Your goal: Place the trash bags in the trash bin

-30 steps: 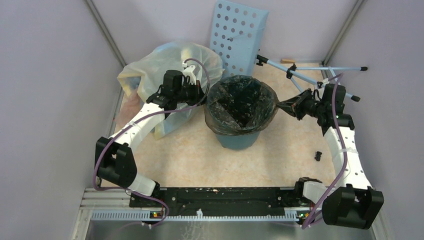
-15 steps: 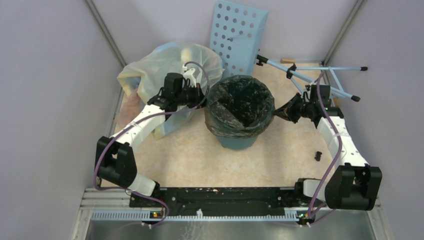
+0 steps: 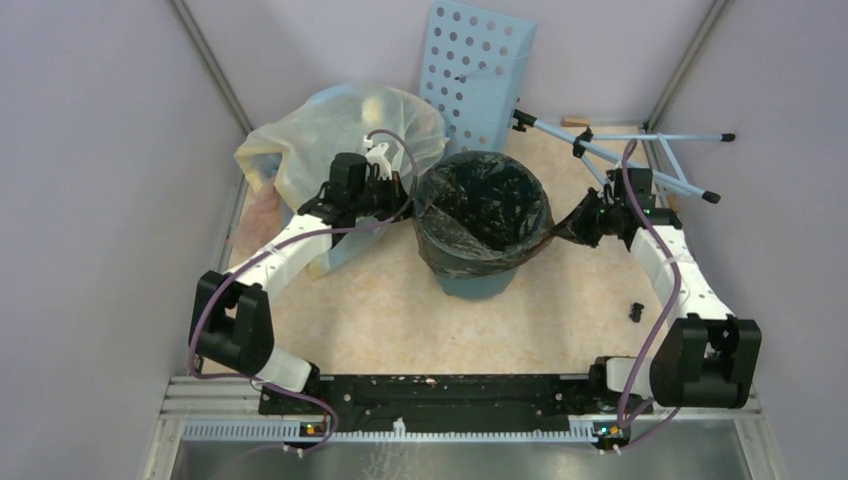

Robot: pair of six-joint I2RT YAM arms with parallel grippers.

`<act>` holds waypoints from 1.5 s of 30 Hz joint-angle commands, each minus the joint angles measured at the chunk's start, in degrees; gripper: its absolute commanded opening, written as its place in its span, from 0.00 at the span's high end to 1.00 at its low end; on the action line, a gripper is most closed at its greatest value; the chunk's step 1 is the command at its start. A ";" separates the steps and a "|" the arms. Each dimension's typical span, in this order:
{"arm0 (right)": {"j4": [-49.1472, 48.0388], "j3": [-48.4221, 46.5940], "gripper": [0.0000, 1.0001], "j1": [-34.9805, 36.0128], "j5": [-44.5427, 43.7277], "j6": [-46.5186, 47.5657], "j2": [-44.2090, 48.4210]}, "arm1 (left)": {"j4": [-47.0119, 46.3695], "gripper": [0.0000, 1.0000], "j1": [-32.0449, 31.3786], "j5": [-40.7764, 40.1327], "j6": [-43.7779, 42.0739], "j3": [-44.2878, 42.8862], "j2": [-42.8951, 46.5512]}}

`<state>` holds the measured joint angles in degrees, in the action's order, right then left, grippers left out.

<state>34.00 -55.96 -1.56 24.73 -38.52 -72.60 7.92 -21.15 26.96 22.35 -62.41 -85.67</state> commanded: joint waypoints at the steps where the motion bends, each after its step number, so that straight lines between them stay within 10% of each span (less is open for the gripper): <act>1: 2.49 -4.80 1.00 0.77 -5.19 4.97 -1.58 | -5.69 1.00 0.10 -1.70 -1.04 0.40 -0.56; 8: 11.79 -15.64 0.55 0.81 -12.06 8.91 -0.18 | -4.78 0.90 0.06 -7.19 0.20 -0.69 1.27; 16: 19.96 -32.83 0.53 5.94 -19.65 11.89 2.19 | 2.55 0.47 0.21 -16.98 4.78 -1.01 8.04; 20: 24.17 -44.36 0.60 15.23 -23.17 14.84 -0.86 | 6.31 0.37 0.16 -18.58 8.59 -0.19 12.44; 26: 28.35 -53.54 1.00 32.12 -28.87 17.33 -7.78 | 13.29 0.13 0.23 -20.90 11.52 0.48 18.60; 37: 23.31 -41.89 1.00 41.76 -28.01 17.08 -14.71 | 11.55 0.01 0.06 -7.05 27.41 5.87 21.80; 45: 20.60 -39.10 1.00 43.36 -28.14 17.60 -18.17 | 21.05 0.03 -0.12 -11.91 21.57 -1.42 23.83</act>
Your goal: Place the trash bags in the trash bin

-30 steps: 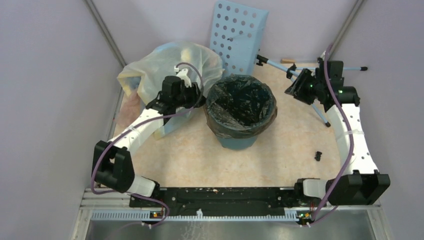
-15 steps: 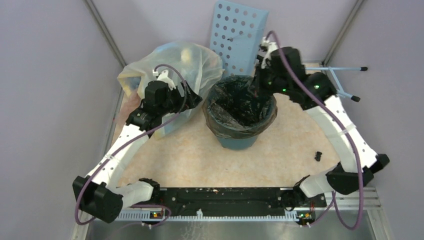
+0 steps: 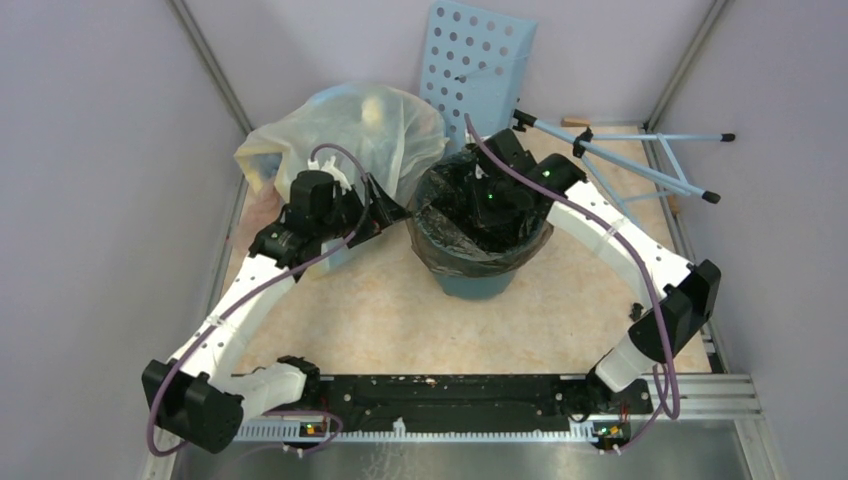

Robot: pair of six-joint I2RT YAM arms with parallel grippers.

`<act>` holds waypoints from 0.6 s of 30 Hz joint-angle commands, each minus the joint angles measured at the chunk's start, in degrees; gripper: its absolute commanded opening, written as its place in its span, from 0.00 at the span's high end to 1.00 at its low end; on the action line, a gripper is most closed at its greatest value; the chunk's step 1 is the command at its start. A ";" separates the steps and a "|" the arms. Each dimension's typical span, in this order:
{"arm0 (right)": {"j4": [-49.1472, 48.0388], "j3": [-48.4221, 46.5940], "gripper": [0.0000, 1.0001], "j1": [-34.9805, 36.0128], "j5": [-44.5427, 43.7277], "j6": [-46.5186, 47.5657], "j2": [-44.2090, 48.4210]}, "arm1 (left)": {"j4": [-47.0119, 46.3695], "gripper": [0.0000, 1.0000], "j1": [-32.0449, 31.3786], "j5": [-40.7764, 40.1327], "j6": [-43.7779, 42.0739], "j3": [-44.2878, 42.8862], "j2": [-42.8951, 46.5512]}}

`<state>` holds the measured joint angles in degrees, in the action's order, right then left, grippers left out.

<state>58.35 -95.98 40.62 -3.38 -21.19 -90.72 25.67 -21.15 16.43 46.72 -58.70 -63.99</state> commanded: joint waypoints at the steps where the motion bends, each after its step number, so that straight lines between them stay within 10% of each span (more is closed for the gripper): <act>1: -4.25 1.68 1.00 1.25 -0.09 -0.05 -0.28 | 3.59 0.07 -0.12 -0.57 -2.90 -5.17 1.98; 7: -5.36 3.37 1.00 3.02 -0.91 -0.57 -1.94 | -1.42 0.56 -0.54 6.78 2.21 -0.71 0.17; 18: -4.07 -1.29 1.00 9.00 -0.40 -0.65 -6.68 | -21.57 0.85 -0.89 10.21 4.63 8.85 -6.08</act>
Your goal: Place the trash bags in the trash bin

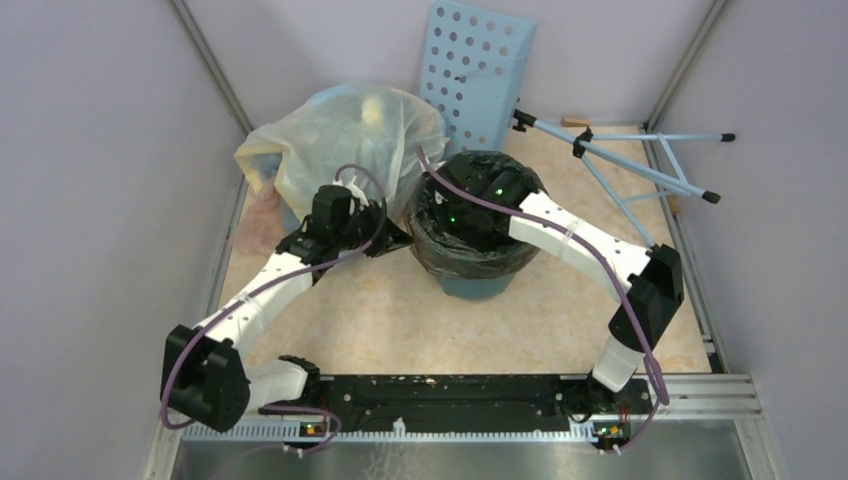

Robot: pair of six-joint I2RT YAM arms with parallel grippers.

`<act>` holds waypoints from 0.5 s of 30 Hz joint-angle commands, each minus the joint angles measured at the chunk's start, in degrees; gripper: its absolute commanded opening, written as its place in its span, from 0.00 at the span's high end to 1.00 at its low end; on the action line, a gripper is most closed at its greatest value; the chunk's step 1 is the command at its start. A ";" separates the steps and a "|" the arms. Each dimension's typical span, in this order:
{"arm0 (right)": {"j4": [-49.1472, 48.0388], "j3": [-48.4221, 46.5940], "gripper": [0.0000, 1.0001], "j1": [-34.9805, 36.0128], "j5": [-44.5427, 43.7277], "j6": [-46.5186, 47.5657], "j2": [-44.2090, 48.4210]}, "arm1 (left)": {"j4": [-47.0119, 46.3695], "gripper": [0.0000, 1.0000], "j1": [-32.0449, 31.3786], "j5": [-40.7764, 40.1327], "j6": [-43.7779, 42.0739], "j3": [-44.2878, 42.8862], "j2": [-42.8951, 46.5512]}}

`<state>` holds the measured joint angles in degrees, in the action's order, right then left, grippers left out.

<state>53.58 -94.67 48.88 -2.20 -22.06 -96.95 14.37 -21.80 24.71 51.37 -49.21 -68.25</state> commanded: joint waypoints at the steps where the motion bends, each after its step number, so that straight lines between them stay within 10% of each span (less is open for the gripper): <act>1: 1.35 -2.28 1.00 0.52 -2.99 0.22 -0.15 | -10.46 0.85 -0.24 1.95 -0.56 -0.90 -2.47; 9: 3.79 3.06 1.00 -9.26 -3.69 -0.94 3.73 | -8.34 0.84 -0.38 2.20 -4.44 -3.08 -5.14; 15: 5.01 -2.74 1.00 -3.61 -3.43 0.34 -1.12 | -10.61 0.84 -1.40 4.31 -3.74 -3.33 -7.42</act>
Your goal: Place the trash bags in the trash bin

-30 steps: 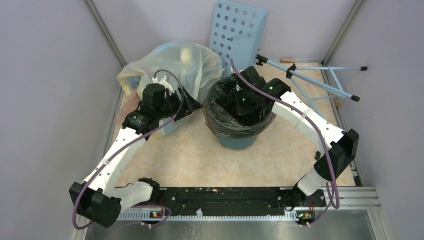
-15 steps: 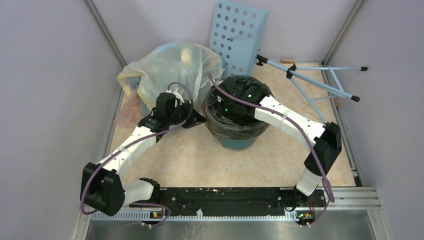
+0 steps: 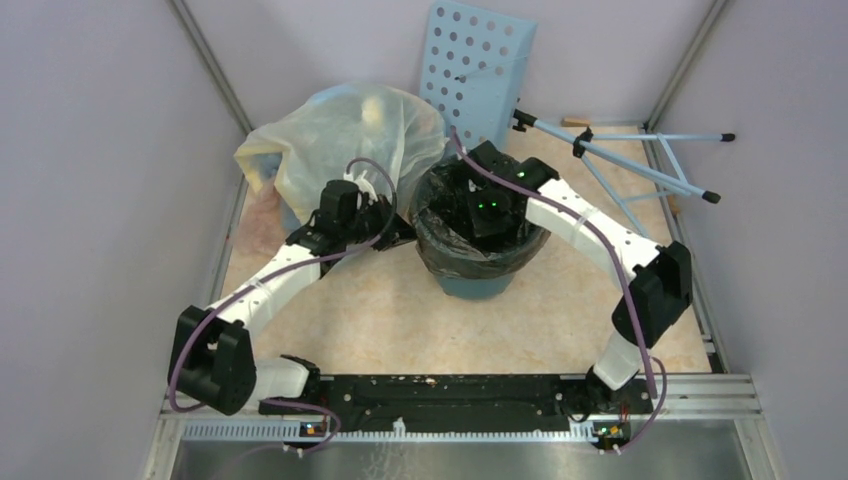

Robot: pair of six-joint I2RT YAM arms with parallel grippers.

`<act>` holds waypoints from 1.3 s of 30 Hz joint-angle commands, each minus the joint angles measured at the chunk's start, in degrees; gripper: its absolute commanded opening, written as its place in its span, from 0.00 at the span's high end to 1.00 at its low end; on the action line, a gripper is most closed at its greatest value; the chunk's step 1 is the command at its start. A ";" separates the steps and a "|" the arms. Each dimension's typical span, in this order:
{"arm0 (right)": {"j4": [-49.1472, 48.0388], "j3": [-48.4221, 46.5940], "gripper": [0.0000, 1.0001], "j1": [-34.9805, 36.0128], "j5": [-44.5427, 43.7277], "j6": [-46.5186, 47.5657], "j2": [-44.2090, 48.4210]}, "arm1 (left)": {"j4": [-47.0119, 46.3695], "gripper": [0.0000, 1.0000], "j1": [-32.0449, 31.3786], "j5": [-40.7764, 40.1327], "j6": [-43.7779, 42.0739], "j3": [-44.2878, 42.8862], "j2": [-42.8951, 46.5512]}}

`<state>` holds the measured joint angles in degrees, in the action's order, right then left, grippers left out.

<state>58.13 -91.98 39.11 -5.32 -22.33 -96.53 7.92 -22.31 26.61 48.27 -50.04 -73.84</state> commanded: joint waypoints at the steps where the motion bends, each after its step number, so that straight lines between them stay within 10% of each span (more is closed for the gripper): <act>1: 0.75 -7.09 1.00 8.48 -1.02 1.04 -2.73 | -4.18 0.84 -1.12 2.60 -0.60 -2.82 -2.42; 8: 1.95 -10.47 1.00 13.29 -3.44 1.23 -6.42 | -3.94 0.84 -2.39 2.27 -1.27 -4.91 -4.38; 27: -3.16 10.25 1.00 -2.40 1.47 0.17 9.89 | 1.26 0.81 -2.41 0.50 -4.60 -6.29 -1.94; 39: -5.23 8.79 1.00 0.65 3.28 4.60 17.08 | 8.75 0.44 -2.25 -8.13 15.69 5.17 22.13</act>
<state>54.68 -82.00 37.85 -3.73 -20.05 -82.61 17.26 -24.51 21.43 54.65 -48.95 -61.30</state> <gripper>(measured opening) 0.003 0.506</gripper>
